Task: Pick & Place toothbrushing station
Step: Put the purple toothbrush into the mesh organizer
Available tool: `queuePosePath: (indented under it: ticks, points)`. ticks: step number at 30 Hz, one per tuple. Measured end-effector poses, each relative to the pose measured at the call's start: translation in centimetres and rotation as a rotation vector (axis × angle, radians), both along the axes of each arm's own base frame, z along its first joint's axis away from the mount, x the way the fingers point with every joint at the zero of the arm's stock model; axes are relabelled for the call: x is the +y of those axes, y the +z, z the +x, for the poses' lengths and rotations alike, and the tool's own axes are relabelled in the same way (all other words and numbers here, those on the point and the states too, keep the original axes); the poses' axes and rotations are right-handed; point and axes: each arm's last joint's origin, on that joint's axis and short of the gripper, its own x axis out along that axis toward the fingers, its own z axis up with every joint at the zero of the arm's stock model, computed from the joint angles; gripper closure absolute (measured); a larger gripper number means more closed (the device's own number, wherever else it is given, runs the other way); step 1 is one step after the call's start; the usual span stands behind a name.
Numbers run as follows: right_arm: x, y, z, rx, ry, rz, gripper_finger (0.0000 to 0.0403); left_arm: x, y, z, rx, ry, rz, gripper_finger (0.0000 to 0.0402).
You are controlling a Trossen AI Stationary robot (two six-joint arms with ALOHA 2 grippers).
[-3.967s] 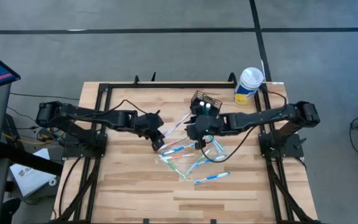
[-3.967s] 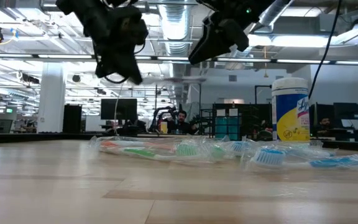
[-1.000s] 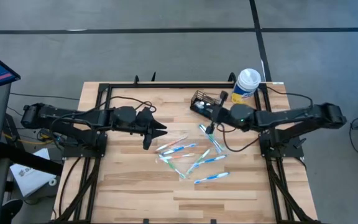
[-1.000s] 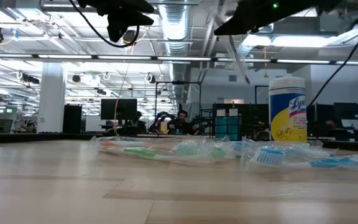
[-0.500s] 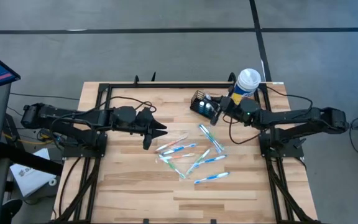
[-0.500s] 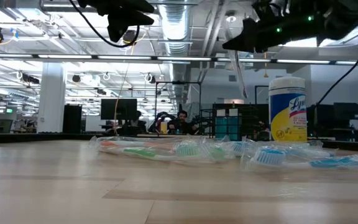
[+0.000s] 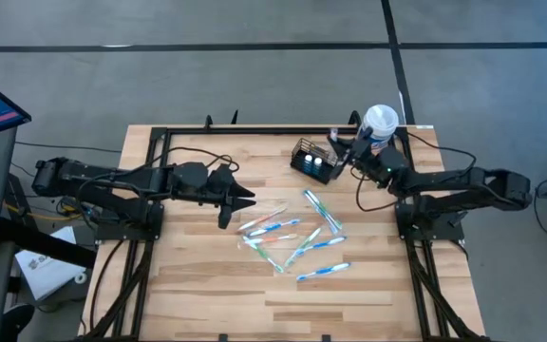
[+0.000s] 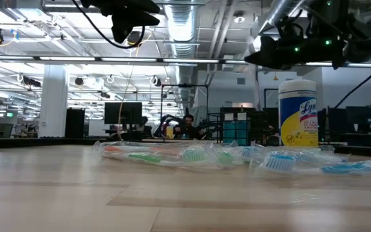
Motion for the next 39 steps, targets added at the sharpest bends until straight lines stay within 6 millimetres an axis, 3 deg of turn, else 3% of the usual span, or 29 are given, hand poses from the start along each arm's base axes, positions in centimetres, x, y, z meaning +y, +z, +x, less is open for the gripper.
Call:
queuePosePath:
  ticks: [15, 39]
  points:
    - [-1.9, -0.8, -1.4, -0.062, 0.009, 0.065, 0.0403, 0.0, 0.2, 0.1, -0.016, 0.002, 0.008, 0.0291]
    - [-0.9, -2.8, -3.1, -0.117, 0.016, 0.071, 0.0398, 0.0, 0.2, 0.1, -0.025, 0.001, 0.008, 0.0291]
